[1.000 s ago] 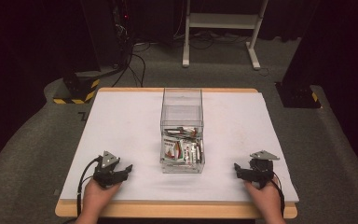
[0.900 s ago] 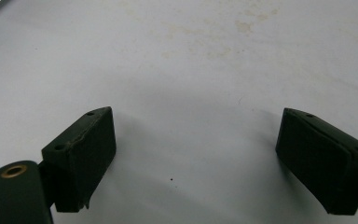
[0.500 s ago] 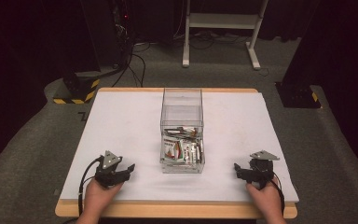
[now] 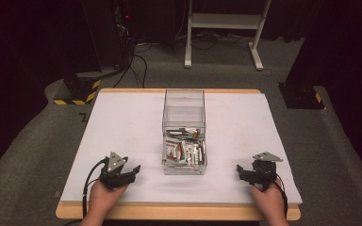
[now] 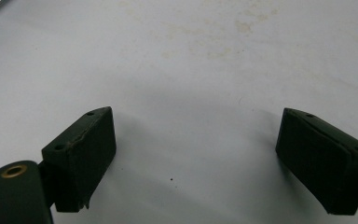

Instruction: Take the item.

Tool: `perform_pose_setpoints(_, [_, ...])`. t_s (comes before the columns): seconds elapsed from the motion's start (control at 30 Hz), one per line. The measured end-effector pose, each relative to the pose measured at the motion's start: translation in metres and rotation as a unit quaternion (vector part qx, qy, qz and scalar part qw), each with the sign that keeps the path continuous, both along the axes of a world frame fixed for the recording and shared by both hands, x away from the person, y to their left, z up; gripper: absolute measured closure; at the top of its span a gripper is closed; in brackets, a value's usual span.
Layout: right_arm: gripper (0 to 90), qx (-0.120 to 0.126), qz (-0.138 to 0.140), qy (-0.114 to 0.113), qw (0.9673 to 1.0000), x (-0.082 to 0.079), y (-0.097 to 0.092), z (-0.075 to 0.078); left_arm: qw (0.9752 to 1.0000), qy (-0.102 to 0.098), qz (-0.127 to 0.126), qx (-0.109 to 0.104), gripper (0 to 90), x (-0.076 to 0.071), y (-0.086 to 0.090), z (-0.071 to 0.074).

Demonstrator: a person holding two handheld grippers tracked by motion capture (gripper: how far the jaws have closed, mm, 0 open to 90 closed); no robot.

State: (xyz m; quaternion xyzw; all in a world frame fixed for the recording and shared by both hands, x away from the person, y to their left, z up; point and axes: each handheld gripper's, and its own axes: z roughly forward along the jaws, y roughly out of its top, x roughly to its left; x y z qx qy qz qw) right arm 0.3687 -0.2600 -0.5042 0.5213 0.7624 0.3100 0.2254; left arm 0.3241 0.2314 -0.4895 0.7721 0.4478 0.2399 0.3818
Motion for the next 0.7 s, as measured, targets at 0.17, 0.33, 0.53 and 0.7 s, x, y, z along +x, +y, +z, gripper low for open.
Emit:
perform_pose_setpoints(0.17, [11.7,0.000,0.000,0.000,1.0000,0.000,0.000,0.000,1.0000,-0.001,-0.006,-0.004,38.2,0.000,-0.004,0.003])
perform_pose_setpoints(0.33, [11.7,0.001,0.000,-0.001,1.0000,0.000,0.000,0.000,0.9999,-0.005,-0.014,-0.007,38.5,-0.001,-0.013,0.007])
perform_pose_setpoints(0.53, [11.7,0.001,0.000,0.000,1.0000,0.000,0.000,0.000,0.9996,-0.009,-0.018,-0.020,38.4,-0.001,-0.020,0.013])
perform_pose_setpoints(0.7, [11.8,0.001,0.000,0.000,1.0000,0.000,0.000,0.000,0.9993,-0.011,-0.020,-0.030,38.3,0.000,-0.023,0.018])
